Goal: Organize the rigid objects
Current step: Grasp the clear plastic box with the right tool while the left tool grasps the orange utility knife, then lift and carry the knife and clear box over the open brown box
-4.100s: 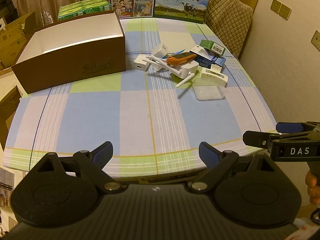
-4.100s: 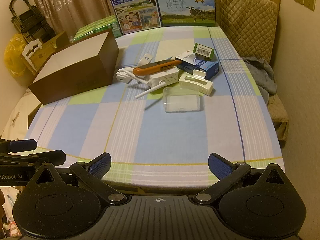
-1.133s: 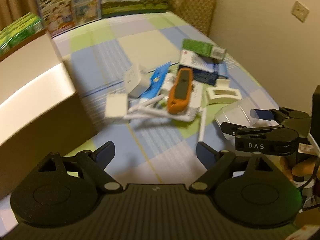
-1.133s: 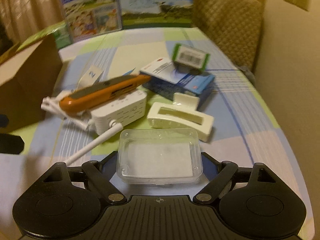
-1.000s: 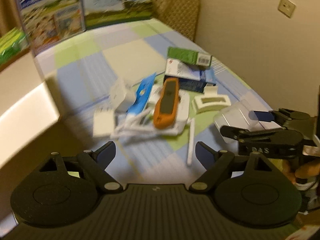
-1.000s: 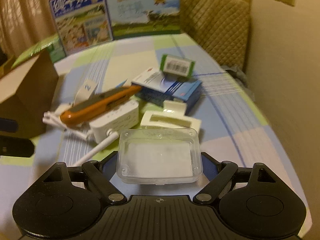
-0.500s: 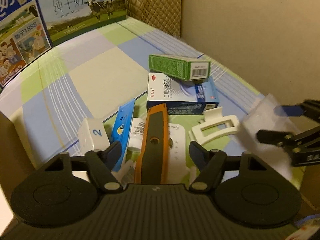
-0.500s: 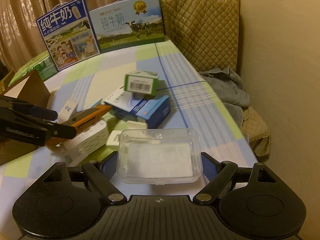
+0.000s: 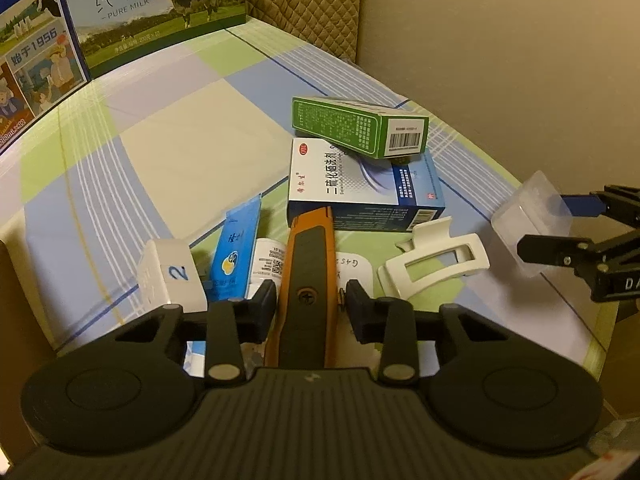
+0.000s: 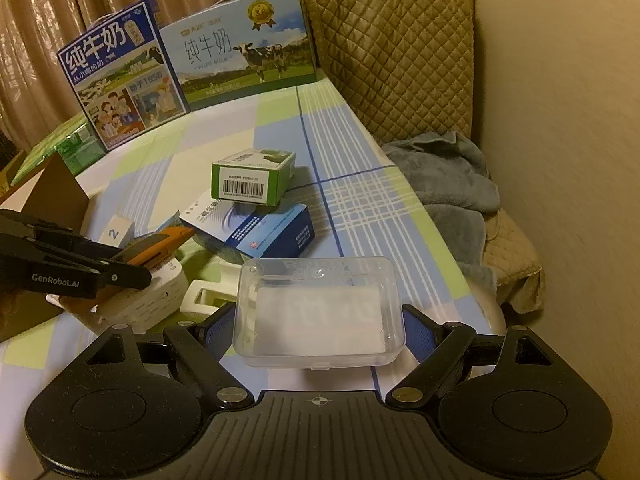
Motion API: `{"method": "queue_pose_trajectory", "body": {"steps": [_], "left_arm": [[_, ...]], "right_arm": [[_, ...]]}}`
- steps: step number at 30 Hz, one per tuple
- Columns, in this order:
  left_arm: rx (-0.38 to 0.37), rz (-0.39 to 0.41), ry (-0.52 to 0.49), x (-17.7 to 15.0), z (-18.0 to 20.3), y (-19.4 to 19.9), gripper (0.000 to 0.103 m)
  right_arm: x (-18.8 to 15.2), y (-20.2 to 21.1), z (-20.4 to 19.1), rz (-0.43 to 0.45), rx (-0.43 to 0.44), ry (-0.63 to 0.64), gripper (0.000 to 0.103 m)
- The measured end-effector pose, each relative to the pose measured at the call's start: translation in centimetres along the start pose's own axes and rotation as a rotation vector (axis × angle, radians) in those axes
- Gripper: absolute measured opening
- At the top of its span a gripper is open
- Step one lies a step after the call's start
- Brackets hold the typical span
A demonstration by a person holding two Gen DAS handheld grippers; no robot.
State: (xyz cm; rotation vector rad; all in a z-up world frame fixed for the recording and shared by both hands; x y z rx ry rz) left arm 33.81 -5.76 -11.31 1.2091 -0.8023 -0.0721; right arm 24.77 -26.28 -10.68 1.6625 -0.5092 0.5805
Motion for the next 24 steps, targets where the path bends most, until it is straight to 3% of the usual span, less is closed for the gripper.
{"method": "queue_pose_trajectory", "body": {"steps": [19, 24], "left_arm": [[0.014, 0.060, 0.069, -2.1, 0.6, 3.9, 0.031], [0.014, 0.111, 0.096, -2.4, 0.3, 6.3, 0.031]], "right_arm": [[0.0, 1.3, -2.9, 0.023, 0.059, 0.026, 0.082], [0.0, 2.0, -3.8, 0.038, 0.072, 0.033, 0.082]]}}
Point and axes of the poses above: each gripper's, at about its wrist camera, not at the fingertips, and y roughly against the way its jaws point, z to its right, x to its top, the point moved 1 cm from there along -y, roughly the way its jaws point, and after that the axes turned 3 degrees about -x, right-handed, at the moved point
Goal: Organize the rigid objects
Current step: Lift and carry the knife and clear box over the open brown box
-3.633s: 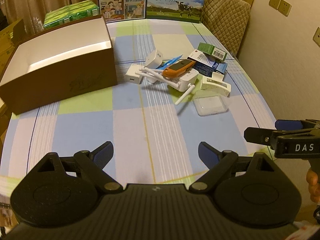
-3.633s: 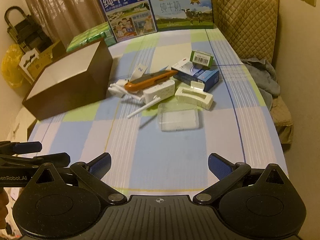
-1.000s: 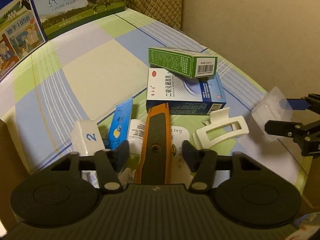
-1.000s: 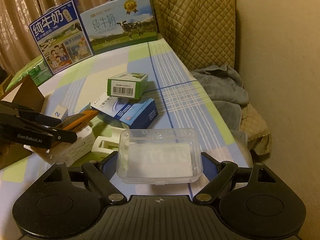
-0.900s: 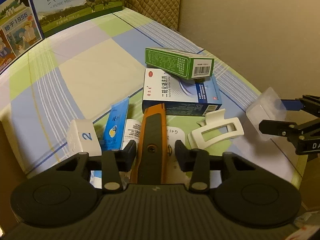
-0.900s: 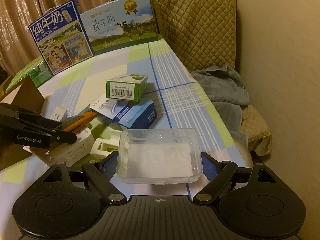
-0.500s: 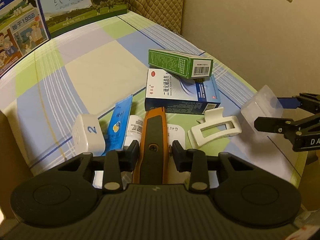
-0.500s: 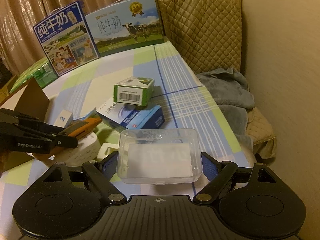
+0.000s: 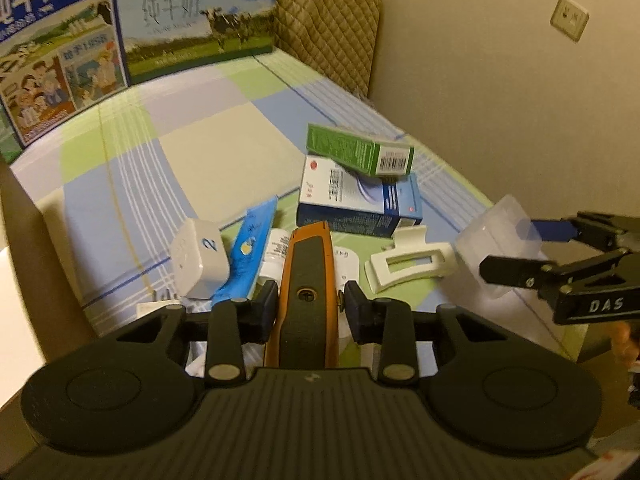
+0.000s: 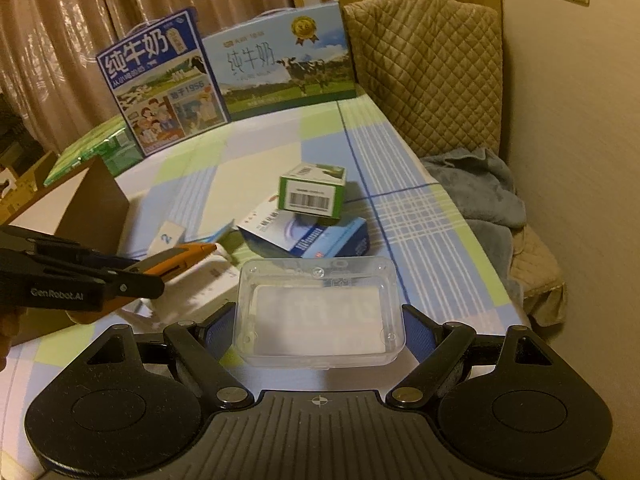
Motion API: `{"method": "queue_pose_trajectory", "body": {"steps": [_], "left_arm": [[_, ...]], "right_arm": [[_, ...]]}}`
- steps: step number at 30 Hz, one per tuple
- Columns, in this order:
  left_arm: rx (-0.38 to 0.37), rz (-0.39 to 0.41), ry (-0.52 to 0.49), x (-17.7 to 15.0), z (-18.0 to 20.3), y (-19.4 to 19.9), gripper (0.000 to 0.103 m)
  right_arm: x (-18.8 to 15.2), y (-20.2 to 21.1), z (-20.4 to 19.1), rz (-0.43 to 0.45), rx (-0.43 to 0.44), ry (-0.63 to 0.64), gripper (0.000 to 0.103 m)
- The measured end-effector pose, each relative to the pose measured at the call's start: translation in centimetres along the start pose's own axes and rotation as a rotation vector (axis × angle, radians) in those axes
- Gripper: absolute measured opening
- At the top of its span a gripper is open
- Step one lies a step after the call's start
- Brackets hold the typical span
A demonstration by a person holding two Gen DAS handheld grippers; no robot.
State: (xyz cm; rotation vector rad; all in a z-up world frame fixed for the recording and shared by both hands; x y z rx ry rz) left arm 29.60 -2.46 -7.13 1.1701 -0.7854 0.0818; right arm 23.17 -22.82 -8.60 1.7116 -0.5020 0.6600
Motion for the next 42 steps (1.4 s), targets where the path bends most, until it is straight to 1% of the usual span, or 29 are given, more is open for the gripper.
{"method": "queue_pose_trajectory", "body": {"steps": [6, 12, 17, 23, 28, 33, 36, 42], "left_arm": [[0.014, 0.062, 0.043, -0.2, -1.0, 3.4, 0.031], [0.056, 0.141, 0.110, -0.8, -3.4, 7.6, 0.031], [0.124, 0.205, 0.184, -2.0, -6.5, 11.4, 0.031], [0.227, 0.255, 0.280, -4.2, -11.6, 15.6, 0.031], [0.306, 0.267, 0.354, -6.7, -15.9, 18.1, 0.031], [0.360, 0.265, 0.427, -9.1, -20.2, 19.7, 0.031], [0.386, 0.253, 0.470, -10.2, -22.6, 19.7, 0.031], [0.423, 0.202, 0.576, -11.6, -26.3, 18.2, 0.031]], "right_arm": [[0.6, 0.8, -1.8, 0.021, 0.032, 0.028, 0.082], [2.2, 1.2, -5.3, 0.038, 0.091, 0.090, 0.082], [3.9, 0.9, -9.6, 0.044, 0.187, 0.149, 0.082], [5.4, -0.4, -16.9, 0.032, 0.330, 0.234, 0.082], [5.9, -2.2, -23.5, 0.017, 0.418, 0.313, 0.082], [6.0, -5.0, -29.5, -0.013, 0.465, 0.362, 0.082], [5.7, -6.9, -32.7, -0.040, 0.473, 0.381, 0.082], [4.9, -11.0, -36.8, -0.114, 0.436, 0.399, 0.082]]}}
Point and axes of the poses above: each gripper's, at about its wrist camera, not at the fingertips, and y roughly against the way its jaws point, z to its right, x to its top, the point moved 1 cm from there along -y, roughly the way its jaws point, and after that the axes turned 3 degrees about -x, right-handed, at the moved point
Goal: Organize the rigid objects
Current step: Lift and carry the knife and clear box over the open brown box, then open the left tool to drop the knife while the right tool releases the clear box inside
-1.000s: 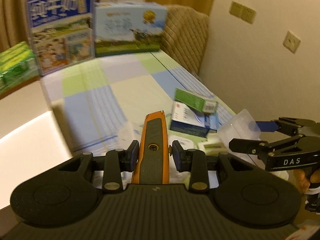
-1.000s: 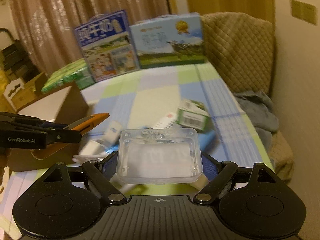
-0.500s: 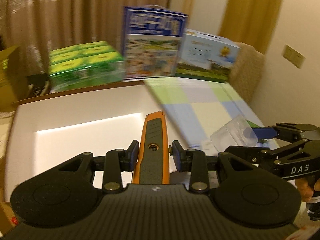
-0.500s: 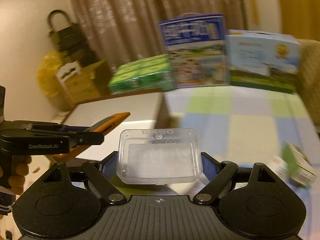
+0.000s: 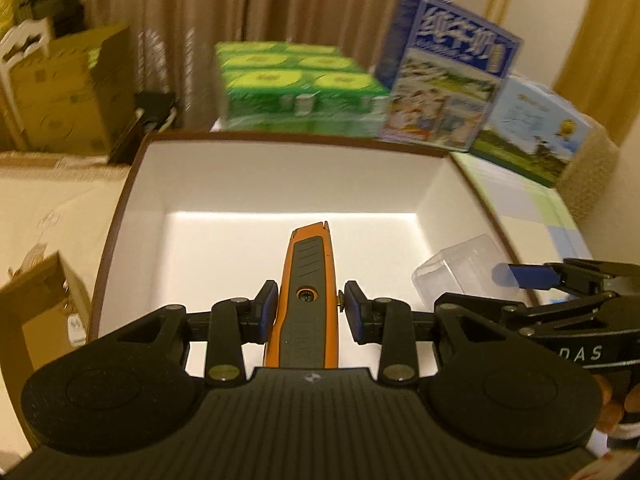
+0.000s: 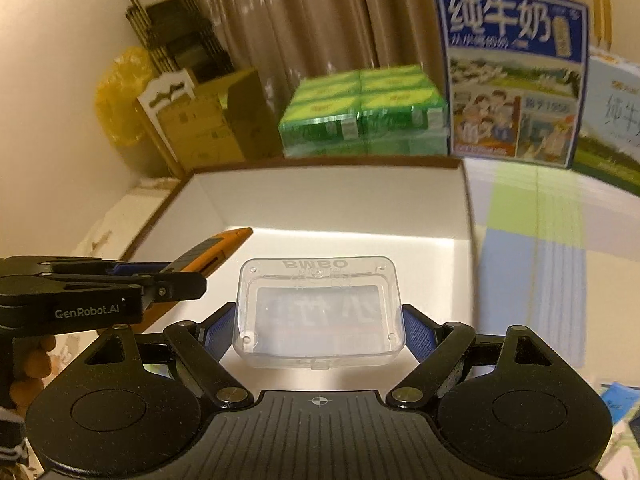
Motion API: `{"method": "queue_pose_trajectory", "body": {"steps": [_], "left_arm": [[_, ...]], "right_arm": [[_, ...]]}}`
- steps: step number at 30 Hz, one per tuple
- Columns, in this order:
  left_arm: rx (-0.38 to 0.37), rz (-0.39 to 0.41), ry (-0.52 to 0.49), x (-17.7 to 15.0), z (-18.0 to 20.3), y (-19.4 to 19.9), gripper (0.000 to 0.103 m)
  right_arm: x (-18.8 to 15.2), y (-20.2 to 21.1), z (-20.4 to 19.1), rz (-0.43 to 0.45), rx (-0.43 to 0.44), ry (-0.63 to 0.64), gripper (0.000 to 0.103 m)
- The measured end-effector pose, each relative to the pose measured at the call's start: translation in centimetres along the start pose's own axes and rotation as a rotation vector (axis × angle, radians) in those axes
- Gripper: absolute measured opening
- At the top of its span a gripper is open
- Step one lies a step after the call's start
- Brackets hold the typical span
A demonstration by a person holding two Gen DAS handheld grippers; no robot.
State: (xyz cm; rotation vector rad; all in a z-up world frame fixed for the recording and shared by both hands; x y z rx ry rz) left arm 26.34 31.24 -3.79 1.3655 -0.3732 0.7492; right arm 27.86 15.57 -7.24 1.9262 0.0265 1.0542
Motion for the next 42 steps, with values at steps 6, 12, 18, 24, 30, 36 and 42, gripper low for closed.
{"method": "queue_pose_trajectory", "body": {"steps": [6, 12, 18, 24, 30, 36, 42], "left_arm": [[0.019, -0.057, 0.060, -0.1, -1.5, -2.8, 0.031], [0.015, -0.095, 0.078, 0.0, -1.9, -4.8, 0.031], [0.007, -0.148, 0.085, 0.2, -1.9, -6.4, 0.031], [-0.011, -0.181, 0.061, 0.7, -2.0, -6.9, 0.031], [0.022, -0.163, 0.001, 1.5, -2.6, -5.9, 0.037], [0.024, -0.170, -0.007, 1.5, -3.3, -5.2, 0.039], [0.030, -0.170, -0.025, 0.8, -3.1, -4.1, 0.040]], "right_arm": [[0.6, -3.4, -0.3, -0.072, -0.041, -0.015, 0.082], [0.8, -5.0, 0.1, -0.111, -0.074, -0.035, 0.082], [1.3, -5.7, 0.0, -0.126, -0.085, -0.034, 0.082], [1.6, -6.3, 0.1, -0.149, -0.093, -0.051, 0.082], [1.9, -6.4, -0.1, -0.155, -0.084, -0.061, 0.082], [1.5, -6.5, -0.9, -0.162, -0.079, -0.059, 0.082], [1.2, -5.6, -1.7, -0.138, -0.075, -0.025, 0.087]]}}
Point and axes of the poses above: each gripper's, at about its wrist camera, not at the fingertips, and y roughly against the way its jaws point, z to its right, x to its top, the point moved 1 cm from there along -y, roughly the way its jaws point, and after that the axes turned 3 degrees about -x, right-handed, at the moved point
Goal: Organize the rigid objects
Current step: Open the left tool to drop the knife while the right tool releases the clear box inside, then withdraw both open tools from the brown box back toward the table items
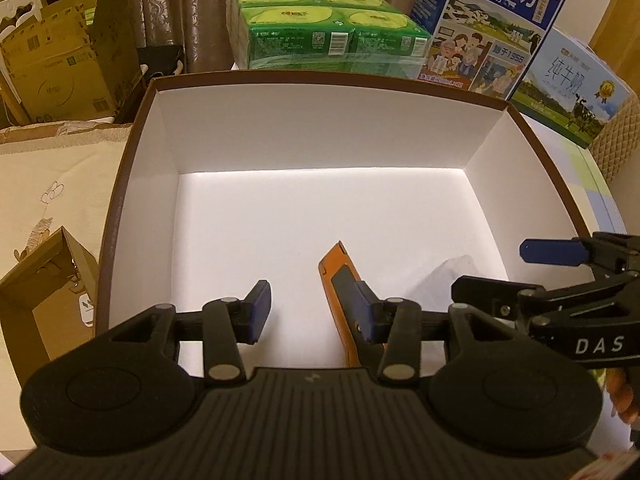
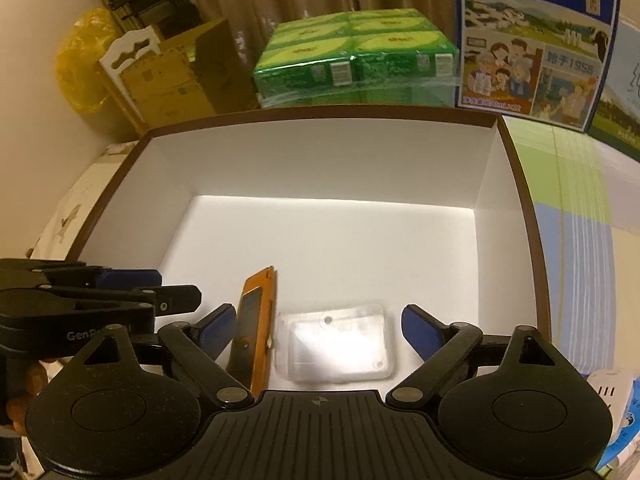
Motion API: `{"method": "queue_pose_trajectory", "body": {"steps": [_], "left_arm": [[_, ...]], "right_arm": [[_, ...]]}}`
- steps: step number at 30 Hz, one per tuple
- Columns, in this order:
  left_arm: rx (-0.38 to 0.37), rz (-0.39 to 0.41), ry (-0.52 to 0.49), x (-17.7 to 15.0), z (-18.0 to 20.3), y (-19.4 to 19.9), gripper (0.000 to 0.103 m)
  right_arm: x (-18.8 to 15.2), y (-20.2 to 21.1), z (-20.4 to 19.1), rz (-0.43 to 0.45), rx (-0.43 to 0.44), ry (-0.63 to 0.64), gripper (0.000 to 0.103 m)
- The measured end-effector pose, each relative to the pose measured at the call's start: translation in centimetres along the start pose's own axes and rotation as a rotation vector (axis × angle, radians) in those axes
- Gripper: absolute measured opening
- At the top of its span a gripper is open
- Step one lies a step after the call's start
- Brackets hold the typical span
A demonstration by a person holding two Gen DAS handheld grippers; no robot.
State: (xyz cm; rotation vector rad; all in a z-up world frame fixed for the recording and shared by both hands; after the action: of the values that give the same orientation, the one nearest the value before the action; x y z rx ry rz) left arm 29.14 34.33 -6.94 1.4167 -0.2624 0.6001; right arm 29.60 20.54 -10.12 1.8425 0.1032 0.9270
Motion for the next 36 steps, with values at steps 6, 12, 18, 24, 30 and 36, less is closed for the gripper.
{"method": "queue_pose_trajectory", "body": {"steps": [6, 12, 18, 24, 30, 36], "left_arm": [[0.005, 0.012, -0.012, -0.7, 0.4, 1.2, 0.041], [0.000, 0.027, -0.018, -1.1, 1.0, 2.3, 0.041], [-0.007, 0.047, -0.032, -1.4, 1.7, 3.5, 0.041], [-0.014, 0.074, -0.047, -1.9, 2.6, 5.0, 0.041], [-0.023, 0.099, -0.075, -2.7, 4.1, 6.6, 0.041], [-0.036, 0.115, -0.106, -3.9, 6.3, 7.9, 0.041]], "right_arm": [[-0.9, 1.3, -0.4, 0.008, -0.005, 0.026, 0.088], [-1.7, 2.5, -0.5, 0.018, -0.011, 0.024, 0.088], [-2.1, 4.1, -0.6, 0.046, -0.022, 0.011, 0.088], [-2.6, 6.1, -0.6, 0.087, -0.024, -0.001, 0.088], [-3.6, 8.5, -0.4, 0.133, -0.029, -0.022, 0.088], [-5.3, 10.9, 0.5, 0.175, -0.020, -0.054, 0.088]]}}
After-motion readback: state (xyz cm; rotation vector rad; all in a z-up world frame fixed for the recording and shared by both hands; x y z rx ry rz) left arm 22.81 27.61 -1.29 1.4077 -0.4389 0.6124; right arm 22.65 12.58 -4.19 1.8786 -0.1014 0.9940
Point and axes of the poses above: each gripper's, at about its wrist camera, not at the fingertips, and y roughly against the way its jaws point, z to its right, x to its top, the point moved 1 cm from there along -y, roughly the way its jaws point, and after that the axes turned 3 degrees about -x, right-handed, at the moved point
